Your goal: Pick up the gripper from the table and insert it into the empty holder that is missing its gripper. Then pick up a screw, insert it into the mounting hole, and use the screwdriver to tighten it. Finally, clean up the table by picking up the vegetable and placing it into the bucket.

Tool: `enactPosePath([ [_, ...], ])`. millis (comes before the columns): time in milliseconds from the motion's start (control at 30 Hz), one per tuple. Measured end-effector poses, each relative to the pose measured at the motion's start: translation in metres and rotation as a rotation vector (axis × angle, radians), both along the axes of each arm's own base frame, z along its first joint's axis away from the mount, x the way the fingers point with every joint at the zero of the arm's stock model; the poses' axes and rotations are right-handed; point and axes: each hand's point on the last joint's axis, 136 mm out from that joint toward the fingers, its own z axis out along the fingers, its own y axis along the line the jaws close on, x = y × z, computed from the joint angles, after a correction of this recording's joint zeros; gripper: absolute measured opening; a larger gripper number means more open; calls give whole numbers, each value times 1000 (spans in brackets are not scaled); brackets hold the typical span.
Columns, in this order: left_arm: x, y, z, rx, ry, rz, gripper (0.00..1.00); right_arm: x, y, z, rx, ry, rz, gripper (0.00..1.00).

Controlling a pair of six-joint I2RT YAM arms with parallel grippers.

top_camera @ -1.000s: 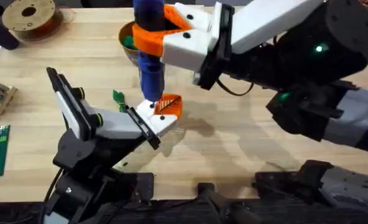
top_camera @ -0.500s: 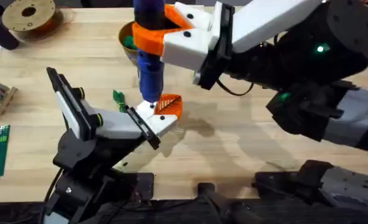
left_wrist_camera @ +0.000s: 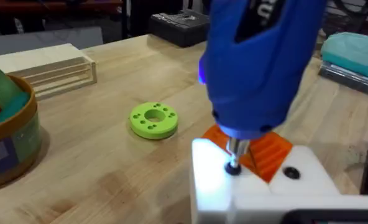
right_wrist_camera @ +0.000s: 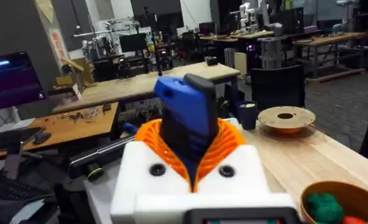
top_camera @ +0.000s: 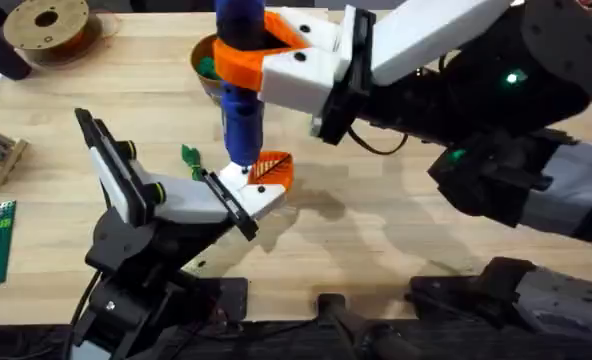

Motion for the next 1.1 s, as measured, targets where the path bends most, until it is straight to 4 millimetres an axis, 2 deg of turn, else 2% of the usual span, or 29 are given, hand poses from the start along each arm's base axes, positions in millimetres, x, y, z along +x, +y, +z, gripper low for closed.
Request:
enactPosePath([
  [400, 0, 0, 0, 0, 0, 0, 5, 0, 0, 0, 0, 0, 0, 29],
  [533, 0, 0, 0, 0, 0, 0, 5, -5, -5, 23, 88, -81, 1, 29],
  [600, 0, 0, 0, 0, 0, 0, 5, -6, -7, 26, 100, -82, 4, 29],
  [800, 0, 0, 0, 0, 0, 0, 5, -3, -3, 16, 68, -34, 8, 29],
  [933, 0, 0, 0, 0, 0, 0, 5, 2, 0, 1, 19, 20, 6, 29],
  [1100, 0, 0, 0, 0, 0, 0, 5, 2, 0, 0, 18, 22, 6, 29],
])
